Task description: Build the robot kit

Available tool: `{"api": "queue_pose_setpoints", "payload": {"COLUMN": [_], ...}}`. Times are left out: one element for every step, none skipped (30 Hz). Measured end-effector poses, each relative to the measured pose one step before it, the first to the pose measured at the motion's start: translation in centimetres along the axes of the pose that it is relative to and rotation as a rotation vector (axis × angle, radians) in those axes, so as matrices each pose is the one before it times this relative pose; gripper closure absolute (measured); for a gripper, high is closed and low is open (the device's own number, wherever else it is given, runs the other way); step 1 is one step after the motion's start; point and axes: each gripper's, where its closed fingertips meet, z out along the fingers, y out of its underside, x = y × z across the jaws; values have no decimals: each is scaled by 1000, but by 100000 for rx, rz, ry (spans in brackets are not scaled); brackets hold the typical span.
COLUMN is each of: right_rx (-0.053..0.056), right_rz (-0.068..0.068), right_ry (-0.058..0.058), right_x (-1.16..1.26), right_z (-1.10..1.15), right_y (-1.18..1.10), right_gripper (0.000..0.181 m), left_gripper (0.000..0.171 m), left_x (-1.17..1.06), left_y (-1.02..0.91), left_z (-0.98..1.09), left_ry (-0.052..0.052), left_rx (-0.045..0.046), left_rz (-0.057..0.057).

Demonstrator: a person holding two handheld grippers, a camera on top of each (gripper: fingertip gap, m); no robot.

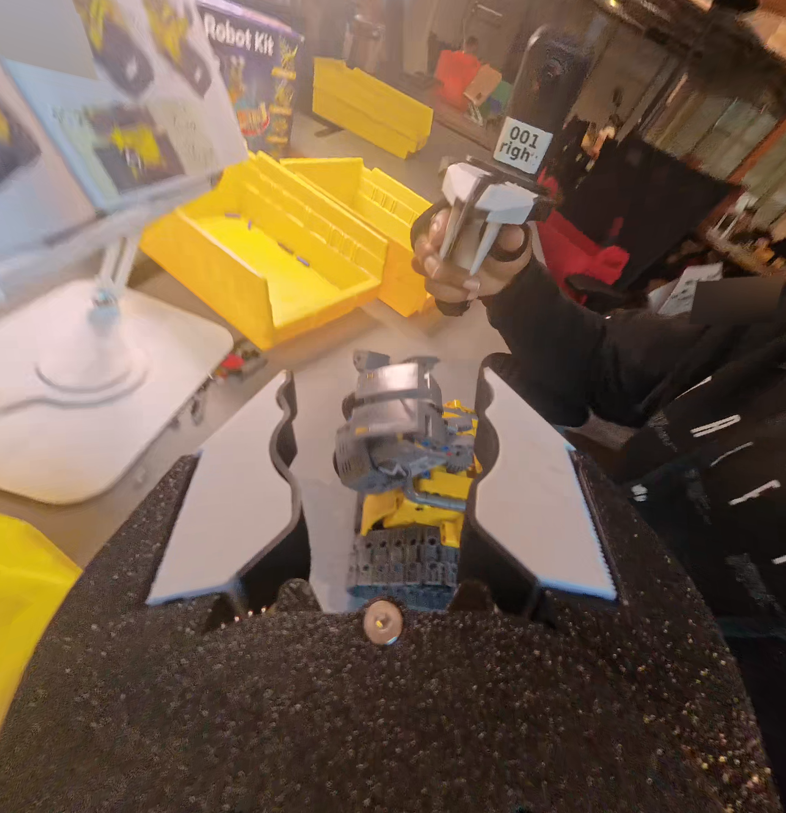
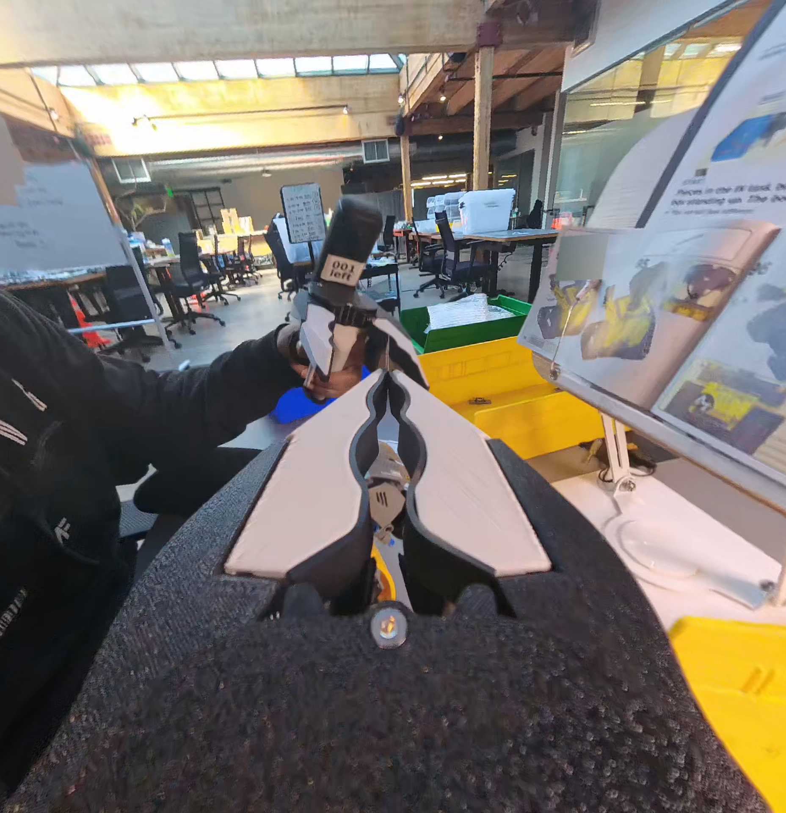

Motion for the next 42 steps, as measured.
{"api": "queue_pose_setpoints", "payload": {"right_rx": [1155,704,1263,1914,1449,542,18,58,364,683,811,773,986,1098,1075,1072,997,880,819,846,807,607,436,328,113,7,33,358,549,319,289,760,1059,829,-75,-145,507,742,734,708,566,78], "right_rz": [3473,3415,3476,3675,3665,2834,1608,487,56,131,268,288,240,364,590,885,1336,1892,2392,2663,2733,2512,2403,2464,2510,2648,2791,2837,3123,3394,3453,3345,3226,3037,2514,1515,768,1094,1887,2369,2174,1840], "right_ry": [1063,1521,1575,733,-104,189,617,833,735,540,330,151,201,296,138,155,282,34,-368,-597,-543,-712,-794,-499,-175,-78,-277,-733,-587,-106,55,163,-68,-371,-548,-167,259,317,136,-71,46,227], "right_x": [235,297,297,185,85,141,165,130,60,-9,-78,-135,-176,-197,-244,-257,-247,-282,-352,-381,-393,-423,-430,-384,-291,-256,-243,-272,-206,-81,-18,33,9,-38,-62,-19,20,54,59,27,63,99], "right_z": [-721,-702,-622,-535,-427,-333,-292,-290,-311,-307,-278,-271,-252,-230,-189,-145,-98,-42,-15,-7,7,4,23,47,86,118,153,183,191,229,236,230,240,248,248,220,173,160,156,159,164,176], "right_y": [682,828,755,620,579,491,357,175,28,-82,-142,-169,-225,-232,-219,-170,-125,-42,0,58,113,174,216,232,244,234,199,108,59,66,47,-36,-72,-28,105,103,21,15,76,131,193,277], "right_gripper": [181,181,181,181,181,181,181,181,181,181,181,181,181,181,181,181,181,181,181,181,181,181,181,181,181,181,181,181,181,181,181,181,181,181,181,181,181,181,181,181,181,181], "left_gripper": [84,74,66,62,59,57,59,66,72,81,90,90,97,99,99,99,99,99,99,99,99,99,99,99,99,99,99,99,99,99,99,99,99,99,99,99,100,99,99,99,99,100], "left_x": [-24,147,-84,-398,-409,-90,246,256,-159,-405,43,609,745,733,618,630,621,571,635,491,374,208,100,48,51,65,35,27,21,16,6,8,13,28,9,-2,17,27,26,6,-2,-21], "left_y": [1547,1425,1026,587,312,84,-96,-18,166,150,-46,-221,-209,-46,40,-20,-5,14,-43,-88,-65,10,49,14,-10,-5,-19,-29,-33,-37,-29,-27,-23,-16,-4,-17,-11,-22,-29,-18,2,8], "left_z": [112,283,401,462,489,467,436,441,461,377,271,164,55,51,80,45,14,-16,-2,5,-8,-49,-61,-58,-60,-47,-35,7,28,50,40,32,10,-1,-14,-21,-31,-24,-26,-13,-15,-10], "left_ry": [5239,7200,6108,3497,2328,2672,2860,1229,-2515,-5312,-3896,-1520,-1357,-1776,-2823,-2840,-2895,-2830,-2378,-3180,-2981,-2240,-1326,-1020,-602,-67,242,166,191,328,357,173,16,-7,-114,-260,-218,-32,-37,-149,-113,-30], "left_rx": [314,294,1654,2885,2358,1492,824,-694,-2523,-2845,-1521,-523,-601,-1511,-1669,-760,-574,-522,148,532,262,-231,-244,467,870,562,292,263,268,277,262,251,174,25,-43,25,147,228,303,270,172,142], "left_rz": [-13526,-13830,-11596,-8539,-6054,-3988,-1735,452,2515,4821,6833,8052,9543,10833,11475,11857,11632,10632,9636,8971,6974,3743,1025,465,775,749,655,930,926,600,526,769,909,805,787,872,711,409,335,406,297,86]}}
